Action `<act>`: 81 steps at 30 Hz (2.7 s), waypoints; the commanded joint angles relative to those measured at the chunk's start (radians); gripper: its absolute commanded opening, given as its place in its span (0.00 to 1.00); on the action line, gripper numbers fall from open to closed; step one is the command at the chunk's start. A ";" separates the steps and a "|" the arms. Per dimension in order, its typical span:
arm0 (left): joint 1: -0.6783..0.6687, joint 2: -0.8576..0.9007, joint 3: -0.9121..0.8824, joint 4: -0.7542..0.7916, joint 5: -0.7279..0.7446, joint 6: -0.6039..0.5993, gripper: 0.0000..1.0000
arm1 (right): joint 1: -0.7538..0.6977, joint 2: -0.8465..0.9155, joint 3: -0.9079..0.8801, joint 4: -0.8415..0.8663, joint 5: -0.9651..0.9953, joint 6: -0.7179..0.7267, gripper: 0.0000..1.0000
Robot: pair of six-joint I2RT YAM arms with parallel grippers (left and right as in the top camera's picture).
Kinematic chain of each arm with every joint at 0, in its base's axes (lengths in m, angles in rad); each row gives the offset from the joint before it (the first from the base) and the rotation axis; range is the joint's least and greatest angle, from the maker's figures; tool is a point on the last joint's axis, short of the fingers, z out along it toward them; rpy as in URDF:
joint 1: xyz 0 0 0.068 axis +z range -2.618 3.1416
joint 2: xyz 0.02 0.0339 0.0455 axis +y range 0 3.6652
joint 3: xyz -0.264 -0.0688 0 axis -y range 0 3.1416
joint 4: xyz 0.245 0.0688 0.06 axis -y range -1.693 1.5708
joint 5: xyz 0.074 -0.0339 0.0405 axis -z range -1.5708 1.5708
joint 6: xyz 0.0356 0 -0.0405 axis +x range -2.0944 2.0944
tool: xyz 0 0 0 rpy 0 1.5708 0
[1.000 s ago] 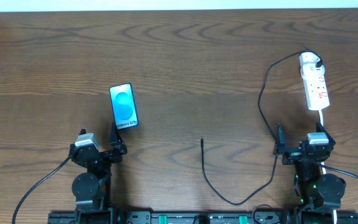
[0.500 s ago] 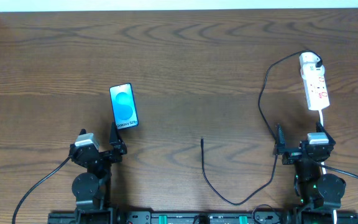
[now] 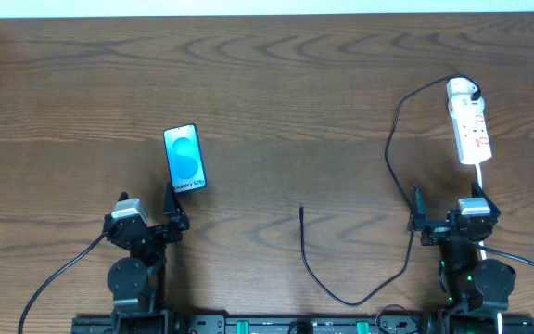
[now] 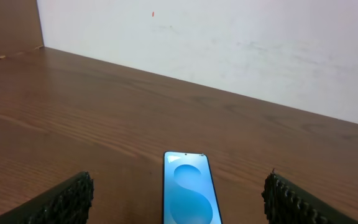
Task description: Plug charger to phone and switch on socket
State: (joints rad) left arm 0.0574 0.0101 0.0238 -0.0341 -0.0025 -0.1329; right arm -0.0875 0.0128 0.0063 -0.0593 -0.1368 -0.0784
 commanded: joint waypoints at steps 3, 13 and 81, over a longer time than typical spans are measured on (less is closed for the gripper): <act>0.004 -0.006 -0.020 -0.039 -0.013 0.009 0.87 | -0.002 -0.004 -0.001 -0.005 0.008 -0.013 0.99; 0.004 -0.006 -0.020 -0.039 -0.013 0.009 0.87 | -0.002 -0.004 -0.001 -0.005 0.007 -0.012 0.99; 0.004 0.817 0.864 -0.509 0.021 0.137 0.87 | -0.002 -0.004 -0.001 -0.005 0.007 -0.012 0.99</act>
State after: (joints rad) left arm 0.0574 0.7162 0.7612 -0.4862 0.0059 -0.0174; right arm -0.0875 0.0128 0.0063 -0.0597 -0.1337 -0.0814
